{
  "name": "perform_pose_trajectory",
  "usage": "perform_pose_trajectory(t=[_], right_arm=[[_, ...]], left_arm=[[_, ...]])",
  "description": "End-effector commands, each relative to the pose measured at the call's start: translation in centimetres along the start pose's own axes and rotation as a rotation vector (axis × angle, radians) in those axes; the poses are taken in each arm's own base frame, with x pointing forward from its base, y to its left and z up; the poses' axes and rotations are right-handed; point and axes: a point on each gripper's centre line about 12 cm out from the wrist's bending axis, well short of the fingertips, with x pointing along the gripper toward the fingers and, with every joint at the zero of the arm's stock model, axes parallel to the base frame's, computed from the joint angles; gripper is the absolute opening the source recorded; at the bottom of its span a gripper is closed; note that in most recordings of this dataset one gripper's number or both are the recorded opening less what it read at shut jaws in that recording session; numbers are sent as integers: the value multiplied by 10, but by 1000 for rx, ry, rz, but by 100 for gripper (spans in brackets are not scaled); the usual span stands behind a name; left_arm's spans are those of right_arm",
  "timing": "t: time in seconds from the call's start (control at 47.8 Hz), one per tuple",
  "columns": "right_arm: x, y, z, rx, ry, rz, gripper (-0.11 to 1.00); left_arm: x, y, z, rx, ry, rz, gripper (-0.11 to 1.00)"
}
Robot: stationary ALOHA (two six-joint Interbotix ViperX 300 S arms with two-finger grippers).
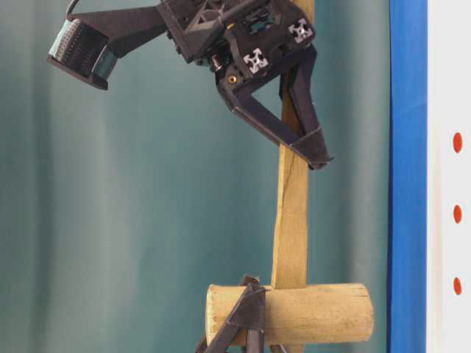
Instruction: Hit the mark with a hammer.
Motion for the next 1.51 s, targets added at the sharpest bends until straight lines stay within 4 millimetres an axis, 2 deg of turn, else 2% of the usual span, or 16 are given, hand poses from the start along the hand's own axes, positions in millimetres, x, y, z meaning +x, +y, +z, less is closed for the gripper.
perform_pose_trajectory(t=[0.0,0.105,0.815,0.899,0.983,1.108,1.171,1.213,1.359,1.484], right_arm=[[-3,2,14,-1,-39,5,2],[-3,2,13,-1,-35,8,2],[-3,2,13,11,-33,10,3],[-2,2,13,14,-33,8,16],[-3,2,13,15,-35,6,38],[-3,2,14,6,-39,3,78],[-3,2,14,3,-39,5,91],[-3,2,15,3,-42,4,93],[-3,4,15,-6,-43,9,88],[-3,4,15,-14,-45,10,88]], left_arm=[[2,-2,11,0,-33,-5,73],[2,-4,11,3,-35,-11,46],[2,-5,9,-20,-13,-18,47],[2,-6,8,-21,-12,-19,47],[2,-5,8,-26,-10,-17,48],[2,-5,7,-41,-4,-17,47],[2,-6,7,-51,2,-19,47],[2,-5,6,-61,7,-18,47],[2,-5,4,-138,31,-16,47],[2,-5,4,-296,49,-12,47]])
